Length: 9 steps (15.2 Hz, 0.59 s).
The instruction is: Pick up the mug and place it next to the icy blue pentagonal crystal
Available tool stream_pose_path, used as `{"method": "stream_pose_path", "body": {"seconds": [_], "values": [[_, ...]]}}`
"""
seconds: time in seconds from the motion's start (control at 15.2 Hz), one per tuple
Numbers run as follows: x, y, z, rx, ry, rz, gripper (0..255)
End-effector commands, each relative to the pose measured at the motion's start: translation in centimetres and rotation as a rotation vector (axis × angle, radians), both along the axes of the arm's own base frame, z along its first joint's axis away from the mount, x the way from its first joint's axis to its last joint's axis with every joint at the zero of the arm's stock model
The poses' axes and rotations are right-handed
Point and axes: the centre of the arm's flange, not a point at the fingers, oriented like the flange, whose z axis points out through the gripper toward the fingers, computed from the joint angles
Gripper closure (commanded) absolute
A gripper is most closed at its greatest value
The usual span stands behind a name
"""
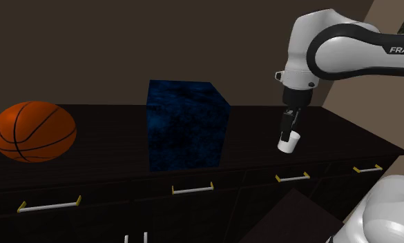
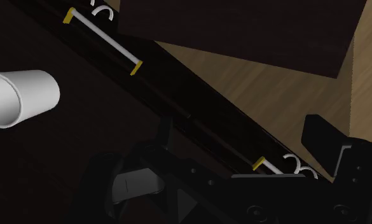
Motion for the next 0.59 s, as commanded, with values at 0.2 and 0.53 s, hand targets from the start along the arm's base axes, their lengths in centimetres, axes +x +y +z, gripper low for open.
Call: {"method": "stream_pose_path", "body": {"seconds": [0.2,0.53], "values": [[0.8,-3.5,-1.7,0.004,-0.006,0.003,0],[2.2,-9.3,-4.6,0.01,-0.017,0.008,0]]}}
